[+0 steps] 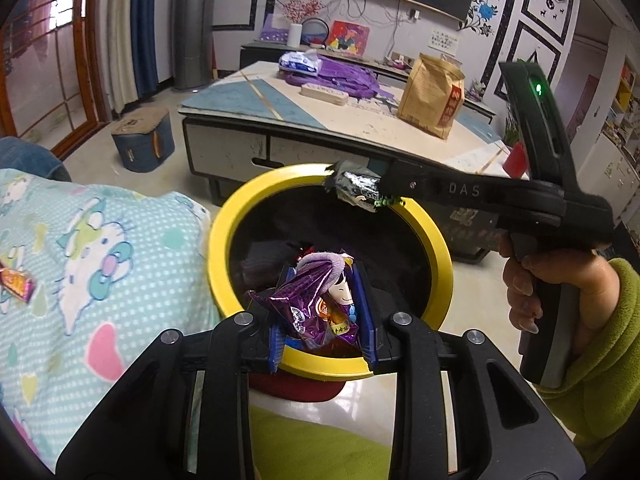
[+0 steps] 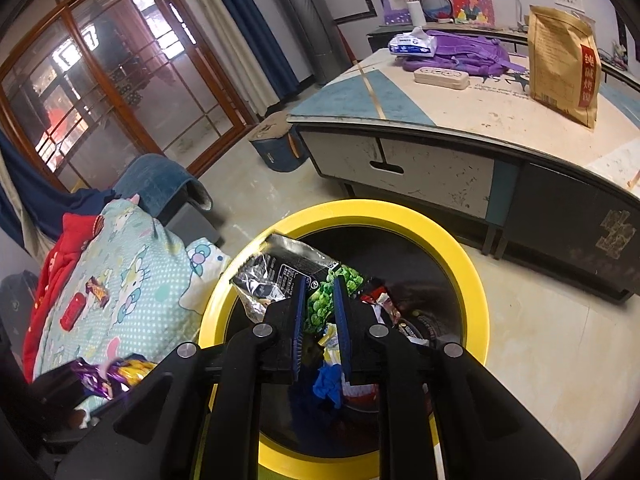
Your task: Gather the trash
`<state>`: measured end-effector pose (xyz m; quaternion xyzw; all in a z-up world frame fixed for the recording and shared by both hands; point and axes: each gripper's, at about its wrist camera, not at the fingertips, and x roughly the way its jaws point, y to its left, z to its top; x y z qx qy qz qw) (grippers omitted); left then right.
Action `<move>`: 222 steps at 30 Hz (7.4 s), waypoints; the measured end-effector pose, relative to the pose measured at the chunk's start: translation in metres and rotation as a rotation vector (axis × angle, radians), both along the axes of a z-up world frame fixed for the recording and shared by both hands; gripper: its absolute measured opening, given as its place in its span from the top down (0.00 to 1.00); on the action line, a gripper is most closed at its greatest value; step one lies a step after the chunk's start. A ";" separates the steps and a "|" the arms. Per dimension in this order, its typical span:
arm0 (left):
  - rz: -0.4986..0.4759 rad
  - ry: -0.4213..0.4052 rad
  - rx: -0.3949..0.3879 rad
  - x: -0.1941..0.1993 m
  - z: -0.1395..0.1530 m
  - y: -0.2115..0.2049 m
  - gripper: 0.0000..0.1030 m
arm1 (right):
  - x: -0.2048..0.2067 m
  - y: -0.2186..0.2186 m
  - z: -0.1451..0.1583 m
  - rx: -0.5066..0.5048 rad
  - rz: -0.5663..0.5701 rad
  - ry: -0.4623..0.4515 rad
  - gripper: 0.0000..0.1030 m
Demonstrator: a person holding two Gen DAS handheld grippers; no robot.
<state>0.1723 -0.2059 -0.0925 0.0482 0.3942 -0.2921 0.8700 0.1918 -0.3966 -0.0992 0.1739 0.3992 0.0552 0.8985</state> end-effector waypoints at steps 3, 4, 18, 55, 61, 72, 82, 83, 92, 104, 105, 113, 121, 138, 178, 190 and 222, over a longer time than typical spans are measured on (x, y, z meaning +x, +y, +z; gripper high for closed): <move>-0.011 0.009 0.007 0.003 -0.006 -0.006 0.77 | 0.001 -0.005 -0.004 0.014 -0.013 0.006 0.85; -0.013 0.010 0.008 0.003 -0.007 -0.008 0.76 | 0.001 -0.006 -0.004 0.017 -0.018 0.007 0.85; 0.049 -0.023 0.010 0.006 -0.004 -0.002 0.11 | -0.003 -0.014 0.003 0.024 -0.063 -0.028 0.64; 0.558 -0.285 0.058 -0.003 0.059 0.180 0.11 | -0.016 0.150 0.053 -0.121 0.310 -0.199 0.32; 0.656 -0.280 0.044 -0.003 0.063 0.226 0.11 | -0.014 0.189 0.055 -0.146 0.387 -0.205 0.30; 0.770 -0.221 0.052 0.003 0.061 0.304 0.11 | 0.005 0.273 0.047 -0.193 0.540 -0.198 0.30; 0.686 -0.081 0.155 0.025 0.036 0.342 0.11 | 0.044 0.343 0.010 -0.275 0.650 -0.106 0.31; 0.680 -0.075 0.168 0.027 0.033 0.343 0.11 | 0.049 0.347 0.007 -0.283 0.652 -0.095 0.32; 0.565 0.001 0.266 0.052 0.006 0.339 0.11 | 0.066 0.370 -0.021 -0.351 0.661 -0.033 0.48; 0.526 0.051 0.261 0.067 -0.014 0.332 0.47 | 0.043 0.341 -0.017 -0.285 0.633 -0.041 0.81; 0.528 0.050 0.260 0.066 -0.014 0.332 0.49 | 0.041 0.339 -0.017 -0.279 0.631 -0.041 0.82; 0.543 0.051 0.210 0.050 -0.014 0.325 0.75 | 0.018 0.317 -0.016 -0.215 0.596 -0.039 0.86; 0.542 0.086 0.009 0.026 -0.009 0.312 0.77 | -0.003 0.301 -0.008 -0.182 0.587 -0.059 0.87; 0.423 -0.014 -0.076 -0.001 0.032 0.236 0.77 | -0.010 0.226 0.026 -0.155 0.478 -0.123 0.87; 0.059 -0.031 -0.013 0.005 0.025 0.050 0.77 | -0.018 0.041 0.007 -0.080 0.094 -0.044 0.87; -0.019 -0.005 0.040 0.011 0.005 0.008 0.76 | -0.022 0.004 -0.012 -0.042 0.005 0.001 0.86; 0.159 -0.016 0.074 0.024 0.007 0.039 0.11 | -0.039 0.014 0.017 -0.108 -0.011 -0.057 0.21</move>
